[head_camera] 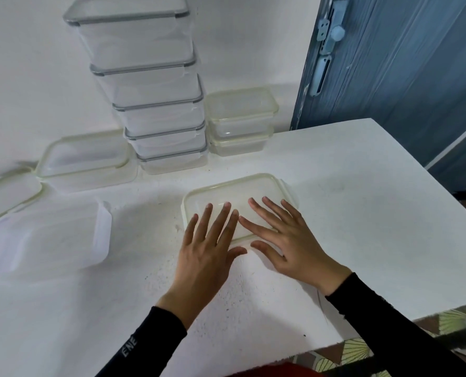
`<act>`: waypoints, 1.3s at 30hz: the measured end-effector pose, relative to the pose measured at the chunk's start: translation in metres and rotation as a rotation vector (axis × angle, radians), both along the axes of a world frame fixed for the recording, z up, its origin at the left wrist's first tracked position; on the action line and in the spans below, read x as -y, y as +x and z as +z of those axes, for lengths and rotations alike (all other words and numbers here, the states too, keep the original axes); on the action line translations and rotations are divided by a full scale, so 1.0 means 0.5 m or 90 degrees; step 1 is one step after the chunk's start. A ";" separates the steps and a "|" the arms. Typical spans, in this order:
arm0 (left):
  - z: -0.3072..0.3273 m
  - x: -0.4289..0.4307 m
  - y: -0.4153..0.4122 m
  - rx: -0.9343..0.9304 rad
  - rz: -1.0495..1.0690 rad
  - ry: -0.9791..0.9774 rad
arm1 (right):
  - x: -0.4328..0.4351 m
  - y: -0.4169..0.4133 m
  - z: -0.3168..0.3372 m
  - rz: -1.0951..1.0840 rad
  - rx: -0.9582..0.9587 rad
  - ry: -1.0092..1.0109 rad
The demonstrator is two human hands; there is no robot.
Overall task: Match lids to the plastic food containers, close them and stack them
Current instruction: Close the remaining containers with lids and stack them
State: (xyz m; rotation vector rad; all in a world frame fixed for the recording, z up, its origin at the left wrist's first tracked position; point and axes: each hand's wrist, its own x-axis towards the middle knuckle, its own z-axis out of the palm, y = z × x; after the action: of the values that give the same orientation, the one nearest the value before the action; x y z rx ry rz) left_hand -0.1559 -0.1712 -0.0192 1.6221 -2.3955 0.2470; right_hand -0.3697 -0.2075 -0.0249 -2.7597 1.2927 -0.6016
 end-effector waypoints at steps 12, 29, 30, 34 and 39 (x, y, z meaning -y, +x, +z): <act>-0.021 0.000 -0.004 0.046 0.025 -0.020 | 0.004 0.009 -0.029 -0.020 0.058 -0.106; 0.018 0.091 0.152 -0.093 -0.093 -0.049 | 0.022 0.006 0.030 0.026 0.208 0.036; 0.023 0.091 0.159 -0.104 -0.074 -0.054 | 0.024 0.001 0.023 0.026 0.206 0.064; 0.043 0.065 0.127 -0.192 0.003 0.014 | 0.011 0.009 0.017 0.039 0.176 0.070; 0.024 0.007 0.077 -0.209 0.010 0.092 | -0.017 0.032 -0.001 0.047 0.088 0.046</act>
State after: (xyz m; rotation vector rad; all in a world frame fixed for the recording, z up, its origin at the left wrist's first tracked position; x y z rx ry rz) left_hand -0.1174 -0.1748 -0.0073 1.5980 -2.1914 -0.1818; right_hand -0.3535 -0.1988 -0.0251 -2.6428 1.1545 -0.7124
